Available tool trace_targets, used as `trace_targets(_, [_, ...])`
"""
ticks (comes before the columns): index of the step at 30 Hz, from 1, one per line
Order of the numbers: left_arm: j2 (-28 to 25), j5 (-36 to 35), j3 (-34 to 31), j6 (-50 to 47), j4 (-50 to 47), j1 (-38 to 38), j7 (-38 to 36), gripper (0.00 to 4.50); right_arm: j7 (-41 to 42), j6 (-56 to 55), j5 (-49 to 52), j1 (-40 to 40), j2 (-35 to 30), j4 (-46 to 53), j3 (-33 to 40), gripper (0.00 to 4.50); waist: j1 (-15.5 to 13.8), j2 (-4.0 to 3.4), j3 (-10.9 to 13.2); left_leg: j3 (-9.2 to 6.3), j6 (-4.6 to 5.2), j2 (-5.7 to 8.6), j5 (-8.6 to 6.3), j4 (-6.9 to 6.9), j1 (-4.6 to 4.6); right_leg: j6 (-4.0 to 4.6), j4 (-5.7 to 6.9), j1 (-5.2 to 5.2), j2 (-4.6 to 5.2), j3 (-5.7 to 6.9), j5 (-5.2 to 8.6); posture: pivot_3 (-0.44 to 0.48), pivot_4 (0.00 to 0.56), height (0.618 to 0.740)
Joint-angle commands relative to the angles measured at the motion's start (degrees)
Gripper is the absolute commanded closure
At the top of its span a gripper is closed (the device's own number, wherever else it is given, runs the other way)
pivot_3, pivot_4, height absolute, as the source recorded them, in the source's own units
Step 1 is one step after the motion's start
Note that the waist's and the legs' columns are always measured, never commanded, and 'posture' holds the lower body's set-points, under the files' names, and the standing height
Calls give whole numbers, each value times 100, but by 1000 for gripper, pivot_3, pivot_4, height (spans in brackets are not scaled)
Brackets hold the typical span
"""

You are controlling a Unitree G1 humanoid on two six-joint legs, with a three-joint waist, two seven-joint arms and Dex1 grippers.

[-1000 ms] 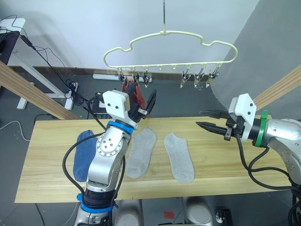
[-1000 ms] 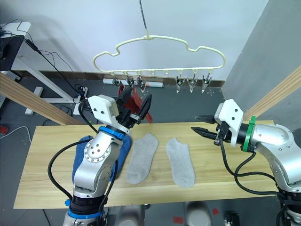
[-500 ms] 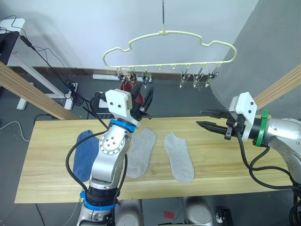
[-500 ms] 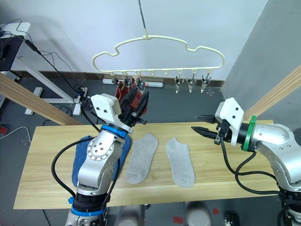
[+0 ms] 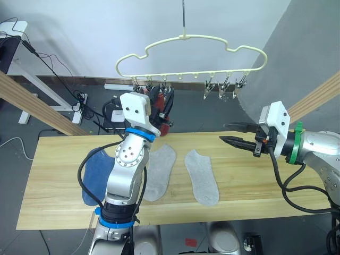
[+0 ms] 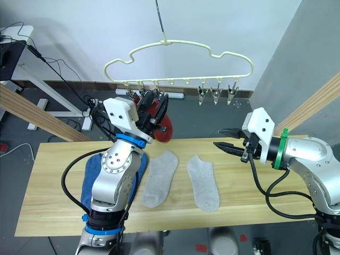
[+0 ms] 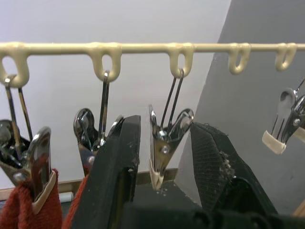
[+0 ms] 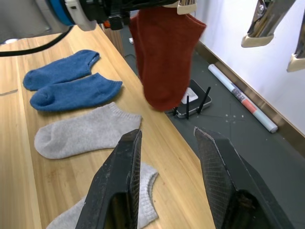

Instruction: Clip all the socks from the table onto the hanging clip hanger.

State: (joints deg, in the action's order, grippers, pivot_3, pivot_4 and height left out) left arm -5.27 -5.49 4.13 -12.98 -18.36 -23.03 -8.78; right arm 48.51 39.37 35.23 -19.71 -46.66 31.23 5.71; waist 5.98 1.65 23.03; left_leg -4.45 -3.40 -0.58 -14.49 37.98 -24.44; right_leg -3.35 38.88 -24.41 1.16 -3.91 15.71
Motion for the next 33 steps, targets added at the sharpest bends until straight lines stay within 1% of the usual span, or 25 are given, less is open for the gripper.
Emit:
trace_targets(1, [65,59,8,145,-130,-61,66,2693,-17,88,343,-139,19,210,231,2677,16,0,0,0,0,0,0,0,0,0,0,0,0,-1,0,-254,402,740])
trace_targets(4, [98,79,14,129,-142,-88,106,2693,-17,159,481,-209,4,222,219,2677,29,0,0,0,0,-1,0,0,0,0,1,0,0,0,0,-255,401,740])
trace_targets(20, [161,332,93,88,-281,-63,284,2693,-8,160,538,-166,-86,230,178,2677,31,0,0,-1,0,-1,0,2,0,0,3,0,0,1,0,-254,400,740])
trace_targets(22, [156,351,89,105,-277,-58,298,3070,-1,161,544,-157,-89,233,180,2677,31,0,0,-1,1,-1,0,2,0,0,5,0,0,1,0,-254,400,740])
trace_targets(26, [139,373,103,152,-265,-65,296,4024,13,166,547,-118,-99,244,183,2677,31,0,0,-1,1,-2,0,3,0,1,6,0,0,1,0,-254,400,740])
trace_targets(27, [141,372,103,151,-266,-62,297,4173,16,167,545,-98,-104,252,183,2677,31,0,0,-1,1,-1,0,3,0,0,6,0,0,1,0,-254,400,740])
trace_targets(28, [140,373,105,154,-269,-56,294,4275,17,166,542,-76,-106,261,183,2677,31,0,0,-1,1,-1,0,4,0,0,6,0,0,1,0,-254,400,740])
trace_targets(31, [138,377,104,156,-291,-35,295,4281,-7,174,526,-7,-112,293,175,2677,32,0,0,-1,1,-1,0,4,0,0,5,0,0,0,0,-253,397,740])
trace_targets(33, [120,368,94,126,-333,2,283,4281,-172,232,369,196,-141,379,132,2677,30,1,-1,-2,1,-1,0,4,0,0,6,0,0,2,0,-252,398,740])
